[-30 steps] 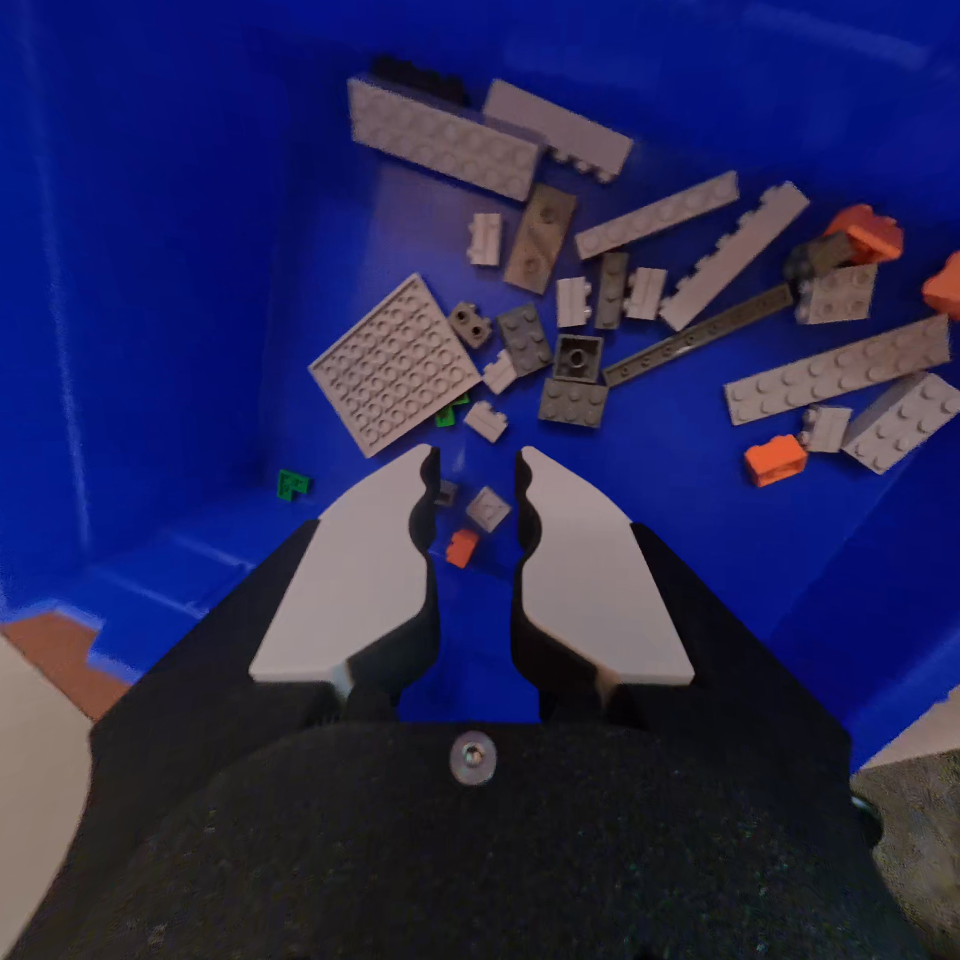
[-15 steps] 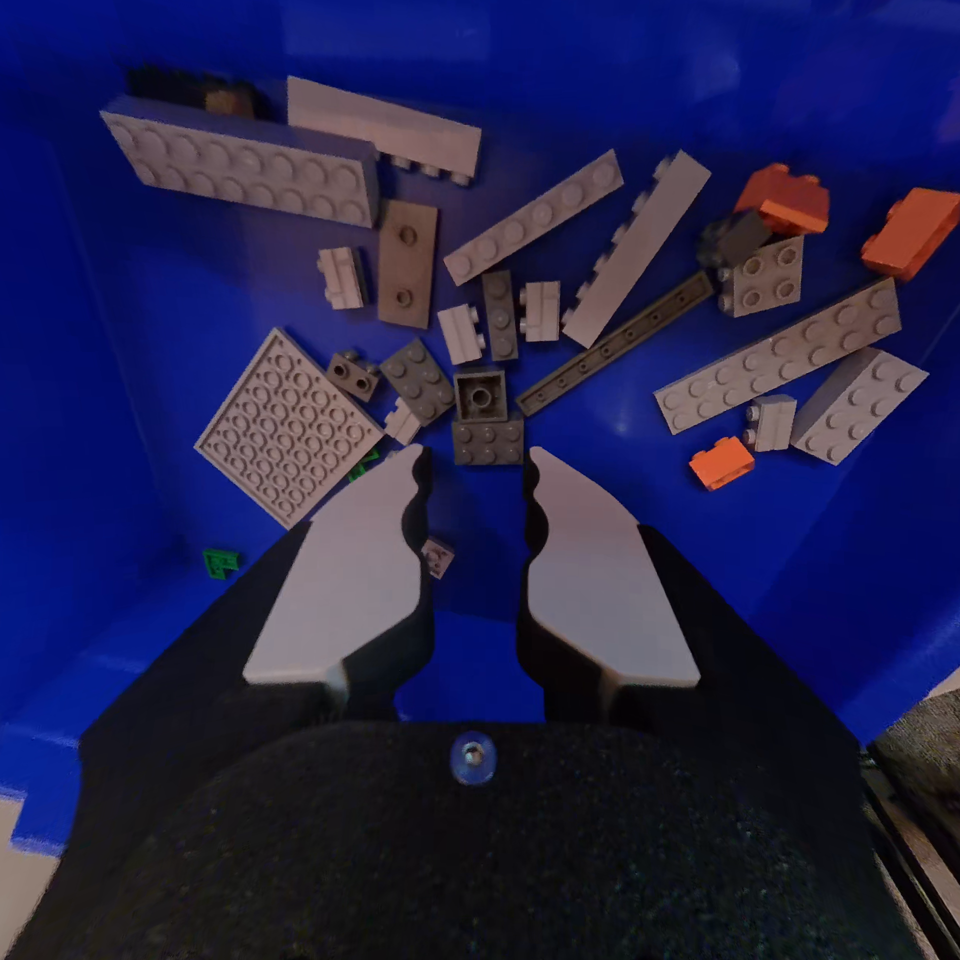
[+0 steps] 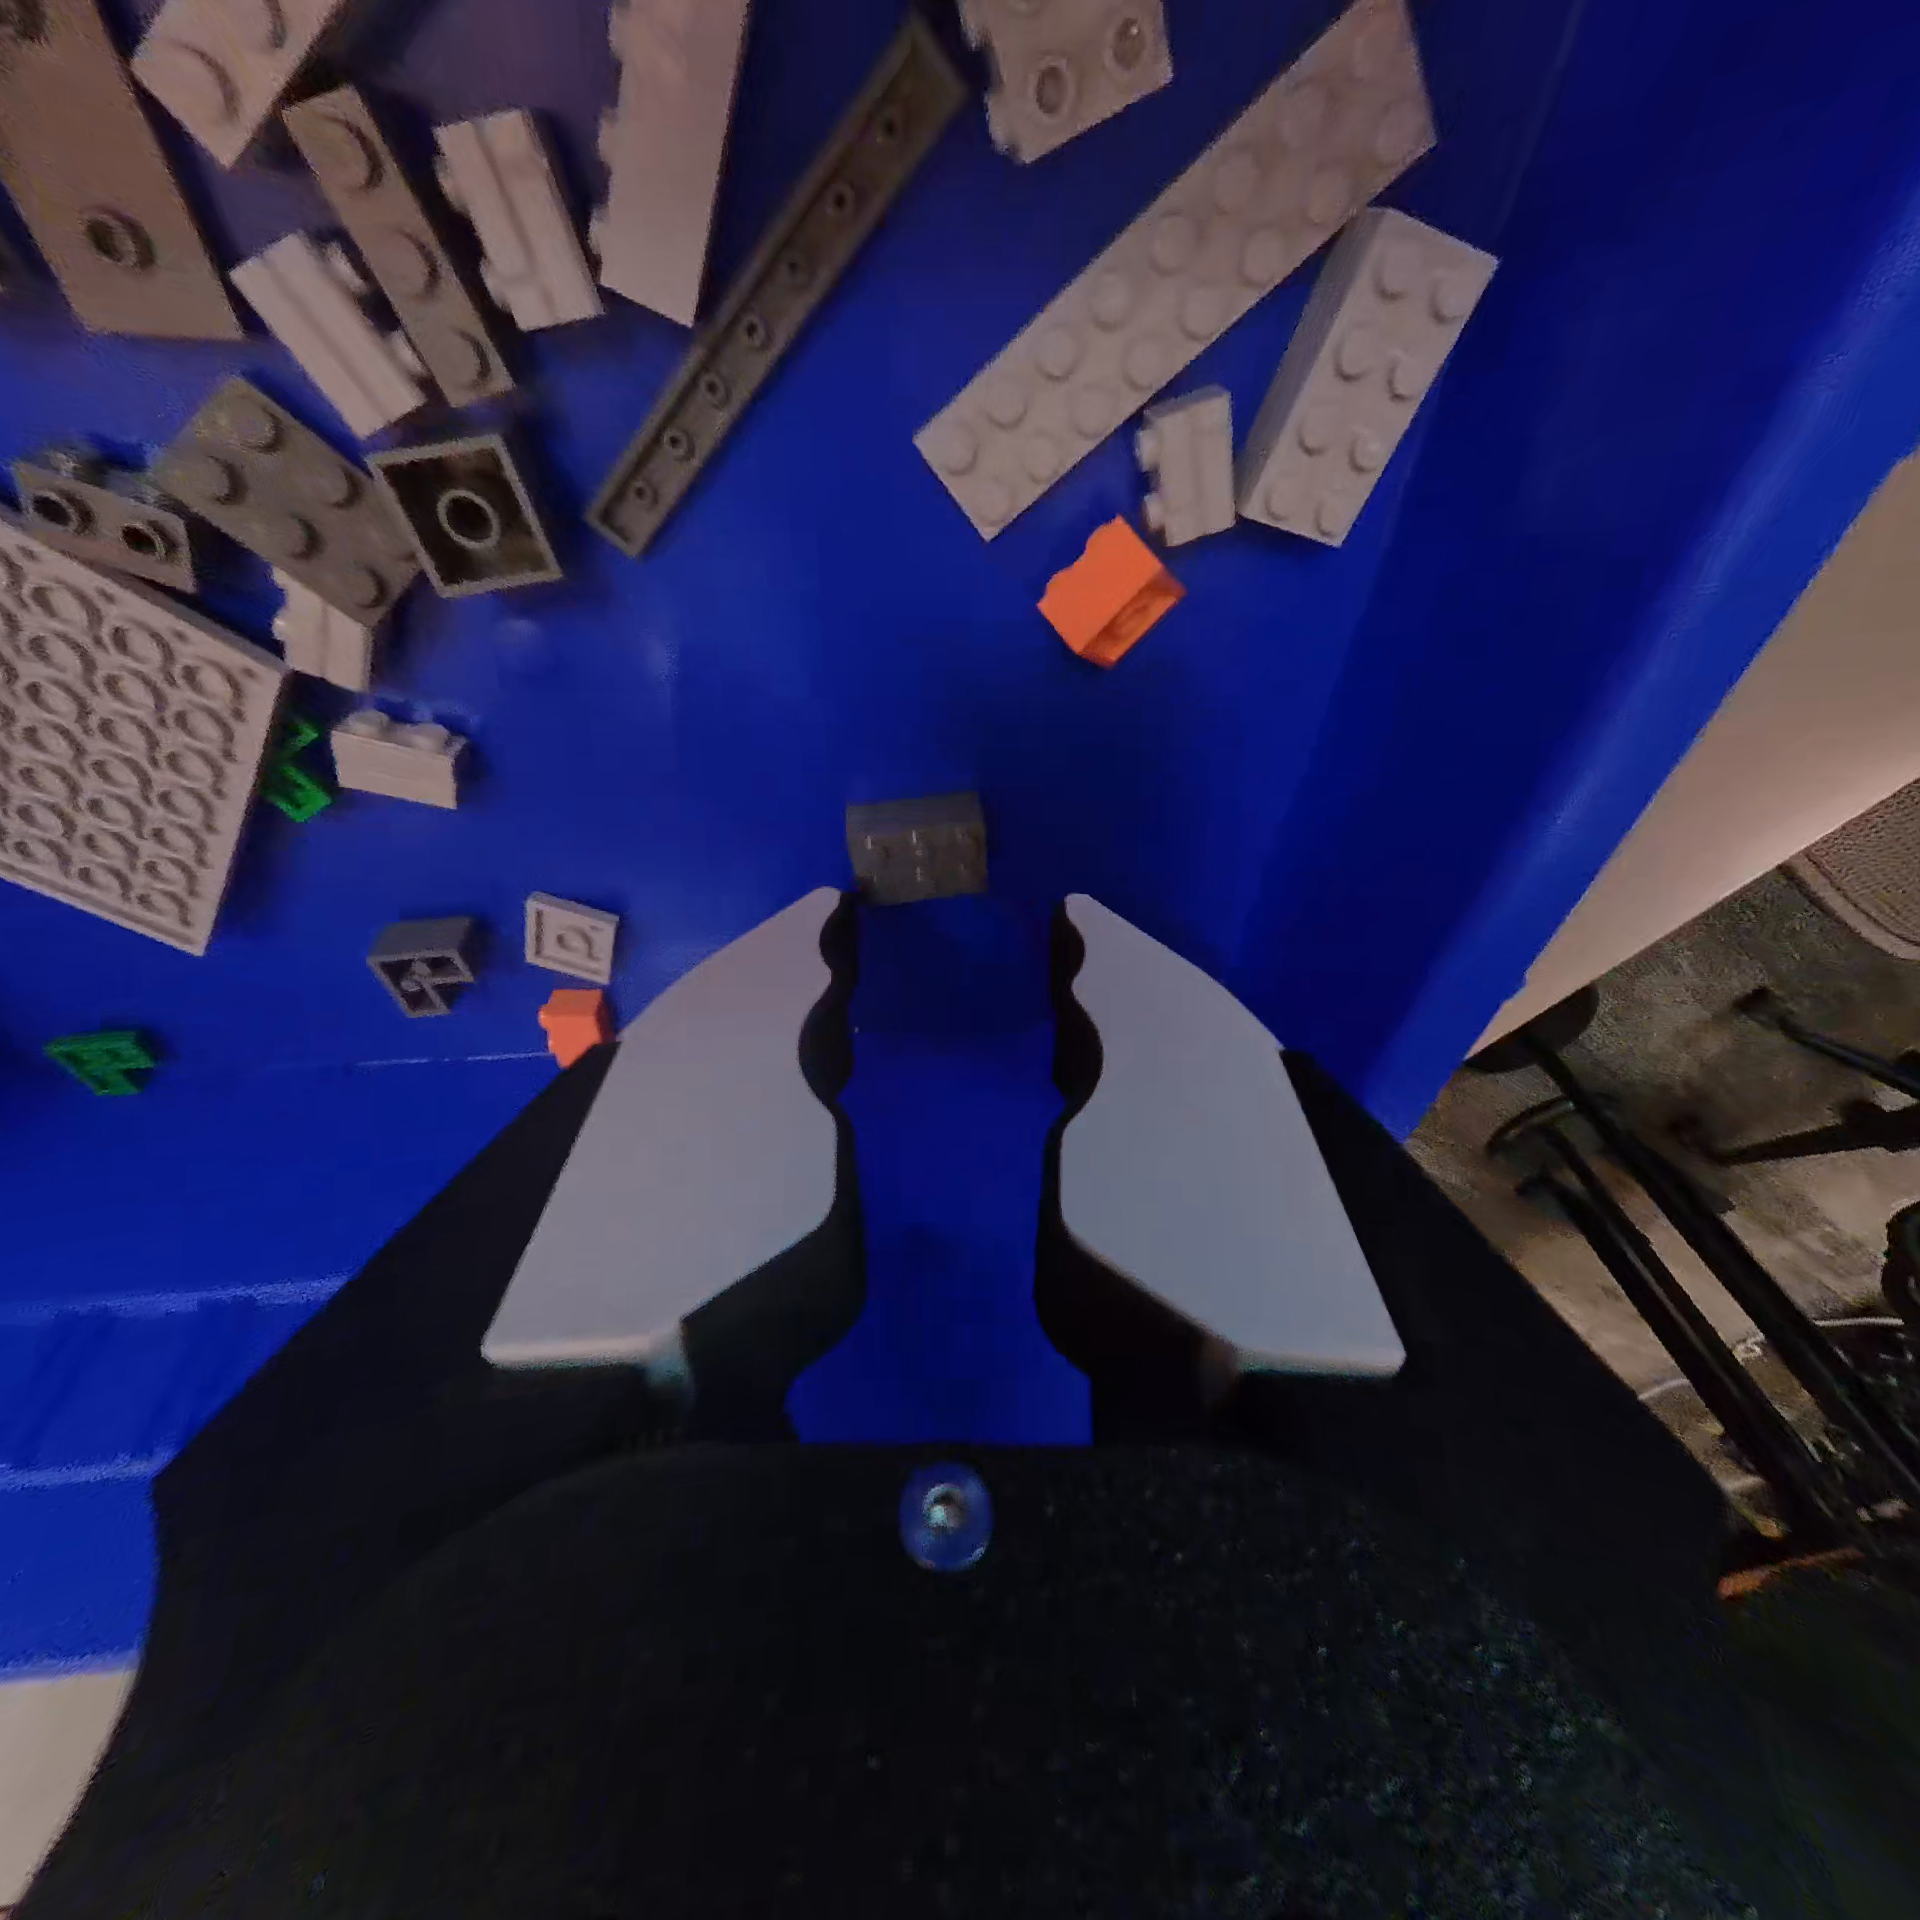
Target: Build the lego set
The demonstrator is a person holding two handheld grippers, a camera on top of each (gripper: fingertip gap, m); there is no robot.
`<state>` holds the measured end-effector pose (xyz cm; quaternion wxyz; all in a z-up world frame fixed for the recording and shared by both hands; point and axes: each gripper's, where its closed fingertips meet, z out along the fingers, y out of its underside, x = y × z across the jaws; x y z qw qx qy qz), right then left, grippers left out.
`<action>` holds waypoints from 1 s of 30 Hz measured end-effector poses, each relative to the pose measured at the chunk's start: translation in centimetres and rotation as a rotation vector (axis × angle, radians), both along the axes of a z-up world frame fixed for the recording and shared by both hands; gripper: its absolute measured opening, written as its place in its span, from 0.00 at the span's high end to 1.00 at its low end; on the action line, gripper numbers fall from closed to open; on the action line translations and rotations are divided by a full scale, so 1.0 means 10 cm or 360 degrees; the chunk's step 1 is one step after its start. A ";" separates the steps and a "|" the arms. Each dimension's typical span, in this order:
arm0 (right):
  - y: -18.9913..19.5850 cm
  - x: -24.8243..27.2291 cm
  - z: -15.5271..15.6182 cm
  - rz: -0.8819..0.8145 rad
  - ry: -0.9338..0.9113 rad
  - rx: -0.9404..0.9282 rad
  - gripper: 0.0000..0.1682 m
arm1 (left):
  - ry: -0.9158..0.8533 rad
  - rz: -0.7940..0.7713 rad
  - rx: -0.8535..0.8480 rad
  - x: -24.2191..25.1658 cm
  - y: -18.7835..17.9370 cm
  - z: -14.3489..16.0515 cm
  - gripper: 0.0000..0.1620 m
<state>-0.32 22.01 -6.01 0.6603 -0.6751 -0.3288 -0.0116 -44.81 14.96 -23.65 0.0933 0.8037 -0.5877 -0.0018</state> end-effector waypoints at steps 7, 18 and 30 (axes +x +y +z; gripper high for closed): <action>-0.02 -0.03 0.00 0.0012 -0.0028 0.0006 1.00 | -0.0224 0.0122 0.0365 0.07 0.45 0.19 0.83; -0.02 -0.08 -0.07 0.0025 -0.0064 -0.0012 1.00 | -0.0355 0.0110 0.0636 0.23 0.99 0.08 0.86; 0.01 -0.06 -0.11 0.0018 -0.0077 -0.0028 1.00 | -0.0376 0.0082 0.0467 0.35 0.97 -0.07 0.90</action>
